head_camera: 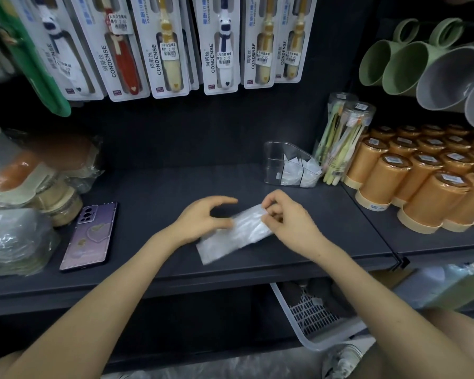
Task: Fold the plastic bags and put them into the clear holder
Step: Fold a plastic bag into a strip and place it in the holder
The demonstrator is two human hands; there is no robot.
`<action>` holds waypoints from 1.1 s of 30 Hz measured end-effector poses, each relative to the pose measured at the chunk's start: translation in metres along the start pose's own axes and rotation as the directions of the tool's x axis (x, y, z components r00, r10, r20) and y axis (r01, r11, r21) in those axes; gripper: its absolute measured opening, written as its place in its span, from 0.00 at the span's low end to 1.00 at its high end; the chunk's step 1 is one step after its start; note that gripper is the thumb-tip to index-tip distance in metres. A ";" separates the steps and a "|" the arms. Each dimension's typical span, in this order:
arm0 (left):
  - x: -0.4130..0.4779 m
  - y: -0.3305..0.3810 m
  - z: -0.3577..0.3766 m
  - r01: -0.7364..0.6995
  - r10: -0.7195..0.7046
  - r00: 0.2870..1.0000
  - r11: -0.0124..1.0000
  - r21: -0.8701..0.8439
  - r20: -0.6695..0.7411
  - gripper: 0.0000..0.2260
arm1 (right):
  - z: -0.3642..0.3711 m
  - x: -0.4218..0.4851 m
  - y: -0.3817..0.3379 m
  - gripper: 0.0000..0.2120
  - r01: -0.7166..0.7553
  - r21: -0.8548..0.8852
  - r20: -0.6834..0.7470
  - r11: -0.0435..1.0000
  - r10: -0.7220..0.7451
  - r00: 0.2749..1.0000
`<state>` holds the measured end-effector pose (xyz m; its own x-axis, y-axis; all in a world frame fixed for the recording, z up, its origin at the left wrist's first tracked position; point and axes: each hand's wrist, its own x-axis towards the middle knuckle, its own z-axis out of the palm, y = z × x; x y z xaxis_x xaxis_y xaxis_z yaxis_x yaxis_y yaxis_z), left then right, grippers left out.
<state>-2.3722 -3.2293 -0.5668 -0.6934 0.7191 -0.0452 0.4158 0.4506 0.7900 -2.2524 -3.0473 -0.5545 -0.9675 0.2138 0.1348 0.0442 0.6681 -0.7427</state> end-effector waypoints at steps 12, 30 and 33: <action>-0.026 0.027 0.007 0.060 0.036 0.980 0.880 -0.471 0.193 0.17 | -0.036 0.017 -0.032 0.12 0.164 -0.082 0.167 0.983 -0.149 0.975; -0.044 0.029 0.025 0.061 -0.137 0.989 0.722 -0.689 -0.056 0.07 | -0.011 -0.011 -0.024 0.16 -0.303 0.506 0.275 0.808 0.181 0.944; -0.045 0.029 0.031 0.074 -0.178 0.981 0.720 -0.690 -0.081 0.08 | 0.006 -0.024 -0.019 0.11 -0.368 0.587 0.337 0.721 0.195 0.921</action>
<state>-2.3104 -3.2321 -0.5609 -0.8017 0.5822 -0.1353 -0.1580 0.0119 0.9874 -2.2314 -3.0690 -0.5475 -0.9664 0.0869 -0.2418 0.2414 -0.0150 -0.9703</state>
